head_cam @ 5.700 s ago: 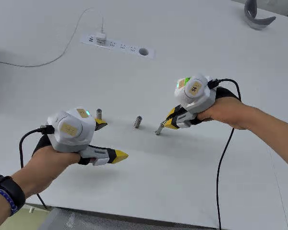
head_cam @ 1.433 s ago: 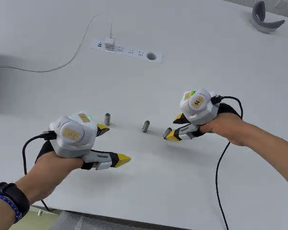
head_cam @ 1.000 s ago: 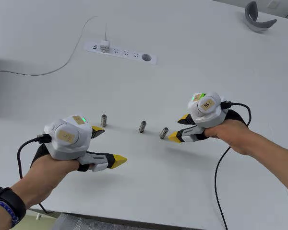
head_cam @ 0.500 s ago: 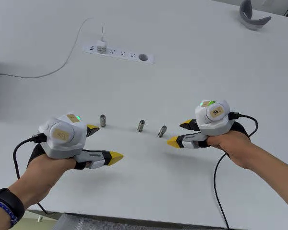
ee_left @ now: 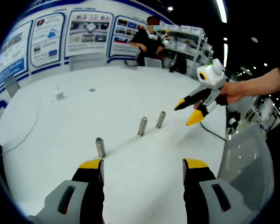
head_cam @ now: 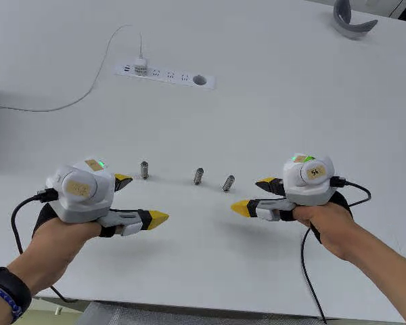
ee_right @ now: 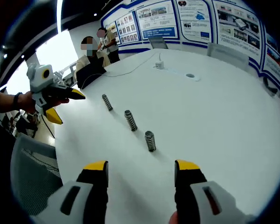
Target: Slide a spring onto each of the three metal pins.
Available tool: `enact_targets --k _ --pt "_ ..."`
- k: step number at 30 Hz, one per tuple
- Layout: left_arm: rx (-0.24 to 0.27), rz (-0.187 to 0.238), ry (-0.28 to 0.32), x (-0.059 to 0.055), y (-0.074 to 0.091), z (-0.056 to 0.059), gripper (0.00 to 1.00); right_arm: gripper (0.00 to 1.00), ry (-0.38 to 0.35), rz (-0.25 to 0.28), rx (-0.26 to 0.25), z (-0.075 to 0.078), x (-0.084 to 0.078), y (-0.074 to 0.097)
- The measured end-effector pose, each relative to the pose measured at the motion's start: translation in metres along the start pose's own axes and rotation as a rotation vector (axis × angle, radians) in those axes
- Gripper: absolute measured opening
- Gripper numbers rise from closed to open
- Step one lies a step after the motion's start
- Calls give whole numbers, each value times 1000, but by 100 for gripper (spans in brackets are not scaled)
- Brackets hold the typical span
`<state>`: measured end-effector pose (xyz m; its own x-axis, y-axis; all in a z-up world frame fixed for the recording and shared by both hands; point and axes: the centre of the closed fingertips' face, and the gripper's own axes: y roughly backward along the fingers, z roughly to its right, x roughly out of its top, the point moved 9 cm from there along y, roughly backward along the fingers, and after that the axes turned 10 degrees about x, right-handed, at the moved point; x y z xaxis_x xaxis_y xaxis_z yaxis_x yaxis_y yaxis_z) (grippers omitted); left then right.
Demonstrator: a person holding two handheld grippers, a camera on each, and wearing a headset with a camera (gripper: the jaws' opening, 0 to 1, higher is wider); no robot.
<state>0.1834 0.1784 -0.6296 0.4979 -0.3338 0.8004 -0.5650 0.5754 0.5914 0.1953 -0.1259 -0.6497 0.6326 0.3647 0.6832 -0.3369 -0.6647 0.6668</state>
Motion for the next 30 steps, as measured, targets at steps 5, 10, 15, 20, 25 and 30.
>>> enact_targets --k 5,10,15,20,25,30 --pt "8 -2 3 -1 2 -3 71 63 -41 42 -9 -2 -4 3" --pt "21 -1 13 -1 4 -7 72 66 -62 61 -16 -7 -11 5" --pt "36 -4 22 -3 7 -13 73 71 -77 82 -13 -13 -16 5" --pt "50 -9 30 -7 11 -18 73 75 -88 109 -14 -19 -16 5" --pt "59 -14 38 -10 13 -21 74 77 -93 123 -14 -25 -18 3" --pt "60 -17 41 -11 13 -21 74 78 -100 123 -12 -28 -21 0"
